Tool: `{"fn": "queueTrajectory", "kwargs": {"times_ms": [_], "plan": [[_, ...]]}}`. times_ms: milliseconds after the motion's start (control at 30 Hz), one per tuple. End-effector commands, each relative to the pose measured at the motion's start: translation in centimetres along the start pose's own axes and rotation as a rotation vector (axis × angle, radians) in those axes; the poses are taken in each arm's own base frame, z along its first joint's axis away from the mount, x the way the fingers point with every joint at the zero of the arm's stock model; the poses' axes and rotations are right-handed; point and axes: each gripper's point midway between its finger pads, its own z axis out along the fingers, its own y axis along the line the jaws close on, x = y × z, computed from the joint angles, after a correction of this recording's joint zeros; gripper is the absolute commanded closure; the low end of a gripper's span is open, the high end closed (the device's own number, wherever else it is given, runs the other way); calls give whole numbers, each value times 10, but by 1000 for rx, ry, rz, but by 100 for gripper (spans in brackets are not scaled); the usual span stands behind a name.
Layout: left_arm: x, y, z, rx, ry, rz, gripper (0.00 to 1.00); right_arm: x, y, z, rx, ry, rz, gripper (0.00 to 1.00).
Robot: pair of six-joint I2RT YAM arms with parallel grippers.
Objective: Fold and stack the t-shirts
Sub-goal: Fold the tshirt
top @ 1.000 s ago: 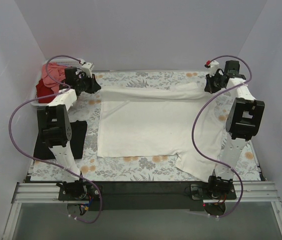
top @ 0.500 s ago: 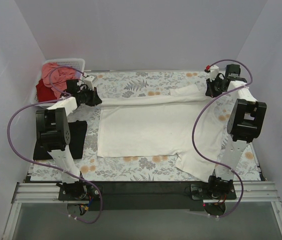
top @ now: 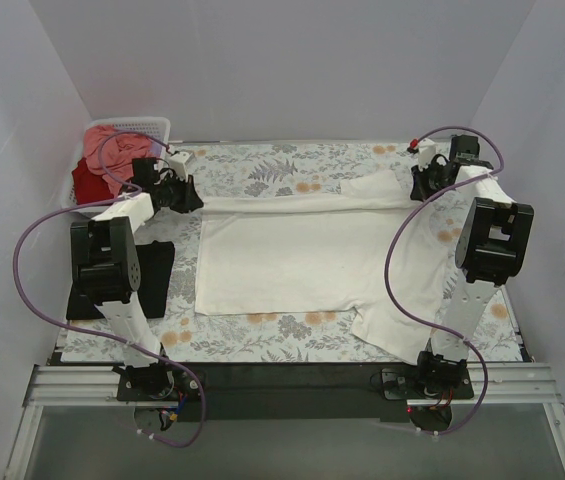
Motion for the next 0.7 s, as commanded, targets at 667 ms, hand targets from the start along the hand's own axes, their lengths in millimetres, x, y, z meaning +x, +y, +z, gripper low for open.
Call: {"fn": "queueTrajectory", "kwargs": {"times_ms": [667], "plan": [[8,5,3,9,61,14,100,49,13,5,-44,125,-9,99]]}}
